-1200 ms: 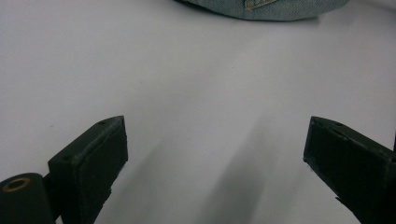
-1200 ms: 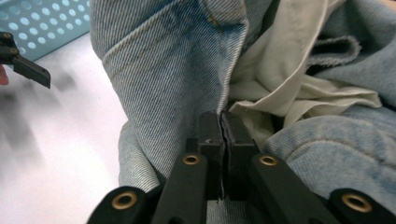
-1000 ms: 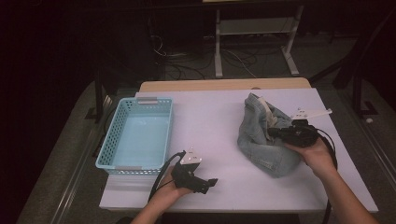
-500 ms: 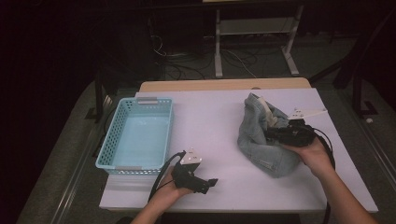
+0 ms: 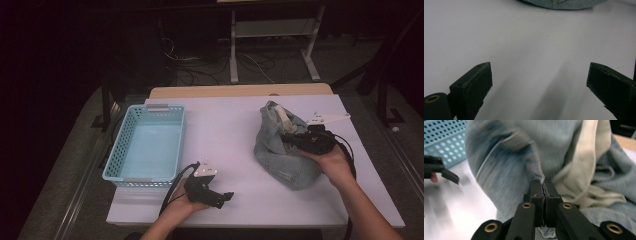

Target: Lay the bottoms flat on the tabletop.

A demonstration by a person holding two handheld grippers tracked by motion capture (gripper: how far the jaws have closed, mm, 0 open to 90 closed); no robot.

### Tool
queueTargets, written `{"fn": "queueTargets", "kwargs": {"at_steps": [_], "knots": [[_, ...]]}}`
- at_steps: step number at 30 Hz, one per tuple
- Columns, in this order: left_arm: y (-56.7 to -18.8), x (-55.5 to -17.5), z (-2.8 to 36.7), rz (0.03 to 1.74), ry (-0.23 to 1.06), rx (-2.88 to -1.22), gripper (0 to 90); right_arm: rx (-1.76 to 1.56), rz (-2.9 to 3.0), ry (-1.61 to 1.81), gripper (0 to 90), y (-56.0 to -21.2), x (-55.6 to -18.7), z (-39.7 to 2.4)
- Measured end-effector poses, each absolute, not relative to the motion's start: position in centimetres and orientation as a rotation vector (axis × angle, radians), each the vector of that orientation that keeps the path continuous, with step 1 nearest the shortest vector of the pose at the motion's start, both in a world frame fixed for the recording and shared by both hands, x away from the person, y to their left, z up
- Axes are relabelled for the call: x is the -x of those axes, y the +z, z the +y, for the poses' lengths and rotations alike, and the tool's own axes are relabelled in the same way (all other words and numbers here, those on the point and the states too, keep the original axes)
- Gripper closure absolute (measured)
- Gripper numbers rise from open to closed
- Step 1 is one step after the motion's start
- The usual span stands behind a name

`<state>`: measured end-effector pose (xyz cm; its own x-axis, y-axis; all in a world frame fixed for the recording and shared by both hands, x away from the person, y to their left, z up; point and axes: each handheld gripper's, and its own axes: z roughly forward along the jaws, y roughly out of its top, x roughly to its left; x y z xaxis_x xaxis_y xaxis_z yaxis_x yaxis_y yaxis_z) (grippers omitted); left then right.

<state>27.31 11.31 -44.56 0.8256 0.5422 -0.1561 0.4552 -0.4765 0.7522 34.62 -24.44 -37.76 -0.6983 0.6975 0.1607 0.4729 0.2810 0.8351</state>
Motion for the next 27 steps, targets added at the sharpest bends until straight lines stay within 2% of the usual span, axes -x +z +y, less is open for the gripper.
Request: {"fn": "queueTargets", "kwargs": {"at_steps": [13, 27], "knots": [[-44.6, -27.3, 11.3, 0.725, 0.135, -2.152, 6.0, -0.926, 2.333, 1.472, 86.9, -35.5, -33.2, -21.1], [-44.6, -27.3, 11.4, 0.729, 0.131, -2.149, 6.0, -0.793, 2.455, 1.460, 86.8, -36.1, -32.3, -17.3]]}}
